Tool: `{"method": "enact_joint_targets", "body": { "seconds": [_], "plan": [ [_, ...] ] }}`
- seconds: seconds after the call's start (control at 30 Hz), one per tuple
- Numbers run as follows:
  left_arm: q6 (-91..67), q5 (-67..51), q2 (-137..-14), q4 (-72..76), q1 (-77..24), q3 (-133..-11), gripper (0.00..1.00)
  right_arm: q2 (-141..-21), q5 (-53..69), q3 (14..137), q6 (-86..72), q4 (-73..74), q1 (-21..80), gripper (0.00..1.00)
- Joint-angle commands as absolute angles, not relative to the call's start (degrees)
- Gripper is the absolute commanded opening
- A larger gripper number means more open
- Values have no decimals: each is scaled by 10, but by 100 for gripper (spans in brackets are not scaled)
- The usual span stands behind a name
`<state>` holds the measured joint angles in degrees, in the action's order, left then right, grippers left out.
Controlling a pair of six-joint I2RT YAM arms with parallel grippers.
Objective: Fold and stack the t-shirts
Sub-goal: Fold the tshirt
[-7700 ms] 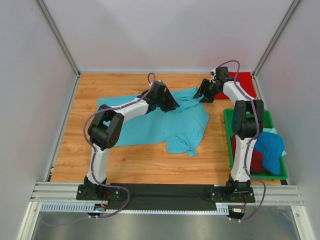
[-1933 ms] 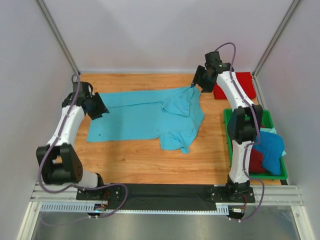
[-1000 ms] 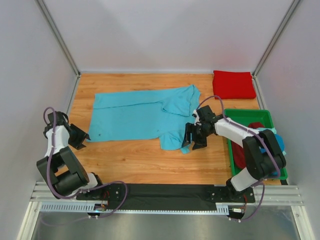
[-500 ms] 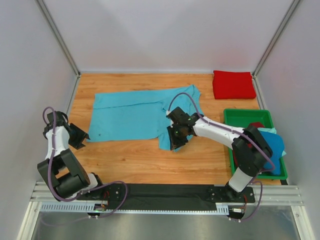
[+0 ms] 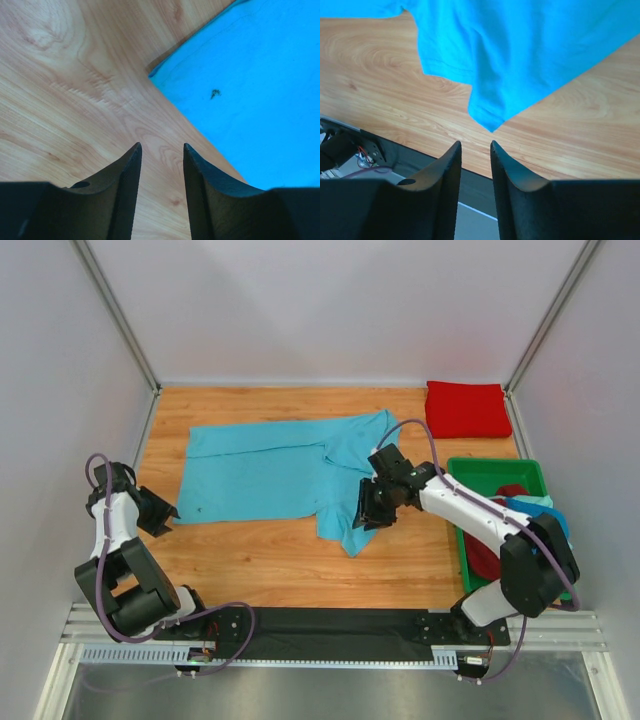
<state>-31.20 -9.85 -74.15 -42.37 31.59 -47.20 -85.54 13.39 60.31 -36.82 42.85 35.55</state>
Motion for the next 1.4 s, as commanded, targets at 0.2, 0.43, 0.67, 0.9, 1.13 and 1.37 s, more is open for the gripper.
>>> {"method": "enact_joint_targets", "body": {
  "seconds": [0.2,0.43,0.67,0.9,1.13,1.37],
  "plan": [
    [-315,-116,-744,-409,321,-478,41,-911,62,579,-591,438,359,32],
    [-317,-108,-737,-402,322,-468,40,-972,-30,648,-623,502,383,50],
    [-330,-112,-738,-395,322,-469,41,-1013,-51,671,-660,517,393,49],
    [-324,-103,-744,-398,321,-487,41,-1036,-47,655,-671,499,393,45],
    [-322,-98,-746,-401,321,-490,43,-1067,-47,648,-674,485,394,38],
    [-301,-90,-744,-403,322,-490,44,-1039,-62,589,-661,468,377,15]
  ]
}}
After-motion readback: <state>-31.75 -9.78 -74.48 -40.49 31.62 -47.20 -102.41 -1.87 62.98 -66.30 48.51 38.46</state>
